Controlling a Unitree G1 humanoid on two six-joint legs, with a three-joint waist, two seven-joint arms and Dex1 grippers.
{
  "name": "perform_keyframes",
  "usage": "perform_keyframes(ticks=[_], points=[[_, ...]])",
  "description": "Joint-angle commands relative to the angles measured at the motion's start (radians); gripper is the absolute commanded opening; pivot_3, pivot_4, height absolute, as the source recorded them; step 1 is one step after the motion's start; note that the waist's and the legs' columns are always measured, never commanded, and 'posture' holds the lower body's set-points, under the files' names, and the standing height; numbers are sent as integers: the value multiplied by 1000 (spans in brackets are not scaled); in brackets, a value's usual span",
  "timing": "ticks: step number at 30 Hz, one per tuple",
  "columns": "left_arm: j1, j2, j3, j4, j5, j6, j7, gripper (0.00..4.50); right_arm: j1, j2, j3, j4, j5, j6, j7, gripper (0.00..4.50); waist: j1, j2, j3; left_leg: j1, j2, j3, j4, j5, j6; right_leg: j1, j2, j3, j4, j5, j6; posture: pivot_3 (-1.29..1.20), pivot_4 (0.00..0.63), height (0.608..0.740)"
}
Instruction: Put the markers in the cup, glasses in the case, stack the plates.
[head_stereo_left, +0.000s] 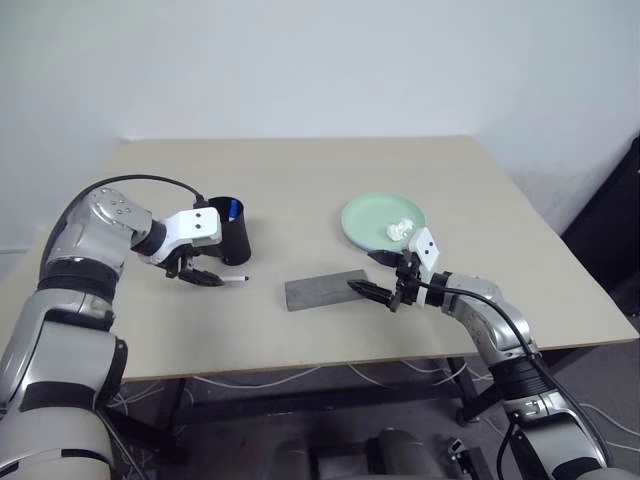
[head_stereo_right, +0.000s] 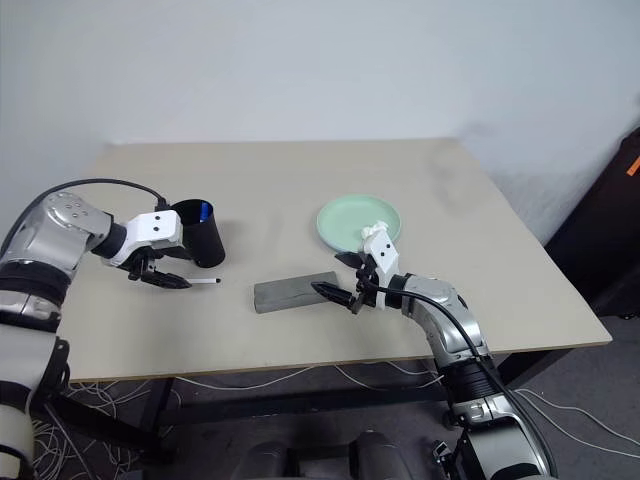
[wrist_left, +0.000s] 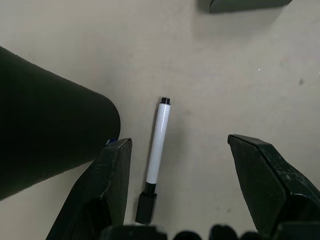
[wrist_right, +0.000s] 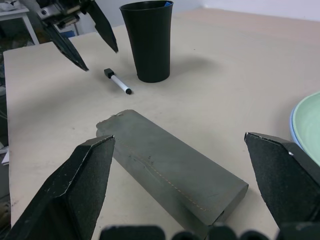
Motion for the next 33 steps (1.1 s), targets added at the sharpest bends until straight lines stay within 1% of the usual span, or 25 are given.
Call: perform_keyframes(ticks=[1, 4, 11, 24, 25, 28, 30, 31, 33], points=[[-55, -15, -8, 64, 45, -39, 31, 3216, -11, -4, -23, -31, 5, -13, -6, 4500, -1, 0, 0, 0, 0, 0, 0, 0, 0, 0, 0, 0, 0, 0, 0, 0, 0, 740], [-76, -44, -17, 125, 85, -45, 75, 3216, -9, -9, -27, -33, 5, -12, -10, 4500, -1, 0, 0, 0, 0, 0, 0, 0, 0, 0, 0, 0, 0, 0, 0, 0, 0, 740], [-94, -76, -51, 203, 173, -61, 138, 3216, 0, -15, -28, -45, 8, -6, -15, 4500, -1, 0, 0, 0, 0, 0, 0, 0, 0, 0, 0, 0, 0, 0, 0, 0, 0, 740], [-75, -89, -50, 249, 219, -56, 149, 3216, 4, -16, -27, -53, 7, -3, -23, 4500, -1, -1, 0, 0, 0, 0, 0, 0, 0, 0, 0, 0, 1, 0, 0, 0, 0, 740], [-75, -89, -49, 250, 220, -56, 147, 2846, 4, -15, -27, -54, 7, -3, -24, 4500, -1, -1, 0, 0, 0, 0, 0, 0, 0, 0, 0, 0, 1, 0, 0, 0, 0, 740], [-75, -91, -45, 252, 222, -57, 142, 1993, 3, -16, -28, -50, 7, -4, -24, 4500, -2, -1, 0, 1, 0, 0, 0, 0, 0, 0, 0, 0, 1, 0, 0, 0, 0, 740], [-75, -90, -42, 252, 222, -62, 135, 1258, 4, -16, -27, -51, 7, -3, -25, 4500, -2, -1, 0, 1, 0, 0, 0, 0, 0, 0, 0, 0, 1, 0, 0, 0, 0, 740], [-76, -89, -41, 251, 222, -64, 134, 987, 5, -17, -27, -53, 7, -2, -25, 4500, -2, -1, 0, 1, 0, 0, 0, 0, 0, 0, 0, 0, 1, 0, 0, 0, 0, 740], [-77, -89, -41, 252, 224, -67, 141, 310, 5, -17, -26, -53, 8, -1, -25, 4500, -2, -1, 0, 0, 0, 0, 0, 0, 0, 0, 0, 0, 1, 0, 0, 0, 0, 740]])
